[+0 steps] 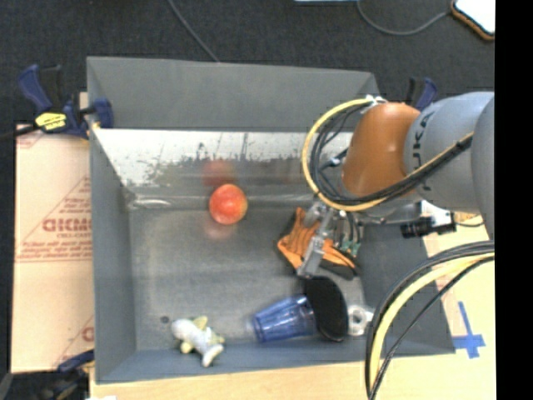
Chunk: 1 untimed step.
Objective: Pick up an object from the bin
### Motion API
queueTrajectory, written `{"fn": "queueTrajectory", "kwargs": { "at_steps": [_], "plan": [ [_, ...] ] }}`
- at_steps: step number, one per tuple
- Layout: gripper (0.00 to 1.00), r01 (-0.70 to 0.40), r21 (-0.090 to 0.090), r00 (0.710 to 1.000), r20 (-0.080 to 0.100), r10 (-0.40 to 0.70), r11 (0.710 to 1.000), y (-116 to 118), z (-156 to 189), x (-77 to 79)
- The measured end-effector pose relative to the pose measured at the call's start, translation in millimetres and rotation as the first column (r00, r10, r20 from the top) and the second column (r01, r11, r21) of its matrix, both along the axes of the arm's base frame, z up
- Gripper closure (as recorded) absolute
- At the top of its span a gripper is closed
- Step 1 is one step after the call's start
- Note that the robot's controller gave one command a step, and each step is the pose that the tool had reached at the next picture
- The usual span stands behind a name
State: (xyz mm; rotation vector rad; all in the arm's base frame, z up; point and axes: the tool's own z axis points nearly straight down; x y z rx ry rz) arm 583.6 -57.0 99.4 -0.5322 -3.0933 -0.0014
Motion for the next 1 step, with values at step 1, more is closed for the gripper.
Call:
{"fn": "queueTrajectory", "kwargs": {
  "at_steps": [1],
  "plan": [
    [0.00, -0.211, -0.003, 0.977, 0.016, 0.211, 0.978, -4.9, -27.3, 29.9]
  ]
}}
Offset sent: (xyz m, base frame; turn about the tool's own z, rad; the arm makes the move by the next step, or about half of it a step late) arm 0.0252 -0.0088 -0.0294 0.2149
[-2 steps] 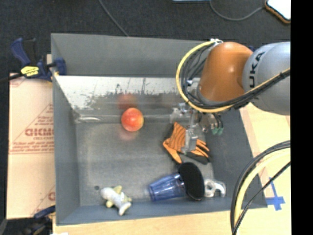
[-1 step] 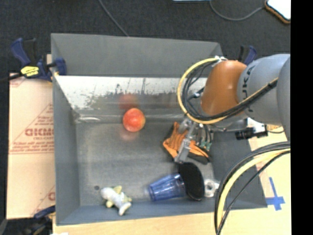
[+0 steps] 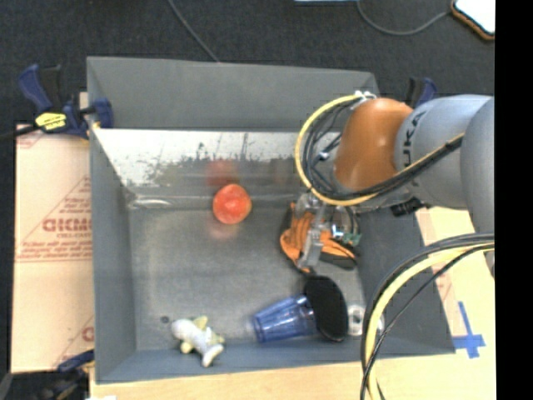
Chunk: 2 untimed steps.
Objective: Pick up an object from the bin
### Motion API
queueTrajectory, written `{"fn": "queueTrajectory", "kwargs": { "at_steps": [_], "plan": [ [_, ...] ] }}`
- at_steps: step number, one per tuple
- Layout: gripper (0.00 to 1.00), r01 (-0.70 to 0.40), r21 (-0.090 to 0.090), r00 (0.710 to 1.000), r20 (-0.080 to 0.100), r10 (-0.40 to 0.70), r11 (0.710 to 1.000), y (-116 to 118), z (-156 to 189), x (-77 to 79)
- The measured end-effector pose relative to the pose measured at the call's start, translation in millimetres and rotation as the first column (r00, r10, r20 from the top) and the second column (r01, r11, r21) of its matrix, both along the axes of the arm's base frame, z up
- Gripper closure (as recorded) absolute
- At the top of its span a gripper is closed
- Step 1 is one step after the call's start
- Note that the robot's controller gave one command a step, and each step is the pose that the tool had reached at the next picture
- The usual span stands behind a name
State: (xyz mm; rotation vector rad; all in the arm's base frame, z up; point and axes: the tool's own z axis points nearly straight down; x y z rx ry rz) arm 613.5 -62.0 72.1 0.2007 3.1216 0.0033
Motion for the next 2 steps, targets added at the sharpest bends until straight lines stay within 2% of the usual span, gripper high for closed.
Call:
{"fn": "queueTrajectory", "kwargs": {
  "at_steps": [1, 2],
  "plan": [
    [1.00, 0.411, 0.004, 0.911, 0.001, -0.411, 0.911, -5.1, 1.1, -1.8],
    [1.00, 0.411, 0.004, 0.912, 0.001, -0.411, 0.912, -5.1, 1.1, -1.8]
  ]
}}
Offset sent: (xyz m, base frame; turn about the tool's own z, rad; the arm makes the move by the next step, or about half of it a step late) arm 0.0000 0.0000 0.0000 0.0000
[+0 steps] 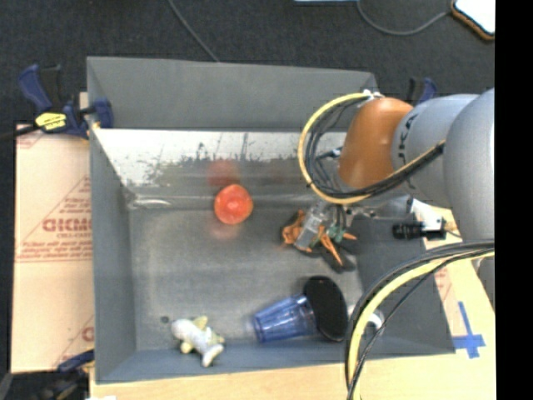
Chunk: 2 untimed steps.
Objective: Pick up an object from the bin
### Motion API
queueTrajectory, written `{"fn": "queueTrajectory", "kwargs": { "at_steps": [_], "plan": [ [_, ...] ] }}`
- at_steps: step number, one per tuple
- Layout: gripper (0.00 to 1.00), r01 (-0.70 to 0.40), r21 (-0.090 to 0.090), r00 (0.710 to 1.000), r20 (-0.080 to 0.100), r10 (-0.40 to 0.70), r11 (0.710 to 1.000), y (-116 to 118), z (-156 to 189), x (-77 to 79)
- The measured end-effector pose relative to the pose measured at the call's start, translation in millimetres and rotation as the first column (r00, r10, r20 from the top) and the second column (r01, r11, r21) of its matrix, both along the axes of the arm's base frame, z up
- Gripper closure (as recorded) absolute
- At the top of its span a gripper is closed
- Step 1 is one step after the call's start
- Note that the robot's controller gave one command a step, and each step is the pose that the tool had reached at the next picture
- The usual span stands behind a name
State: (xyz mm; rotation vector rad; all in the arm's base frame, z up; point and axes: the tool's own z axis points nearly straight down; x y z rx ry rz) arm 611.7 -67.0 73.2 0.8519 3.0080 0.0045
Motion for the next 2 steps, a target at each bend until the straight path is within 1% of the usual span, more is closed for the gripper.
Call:
{"fn": "queueTrajectory", "kwargs": {
  "at_steps": [1, 2],
  "plan": [
    [1.00, -0.001, 0.000, 1.000, -0.001, 0.001, 1.000, -1, 27, -0.9],
    [1.00, -0.003, 0.001, 1.000, -0.002, 0.003, 1.000, -1, 62, -1.2]
  ]
}}
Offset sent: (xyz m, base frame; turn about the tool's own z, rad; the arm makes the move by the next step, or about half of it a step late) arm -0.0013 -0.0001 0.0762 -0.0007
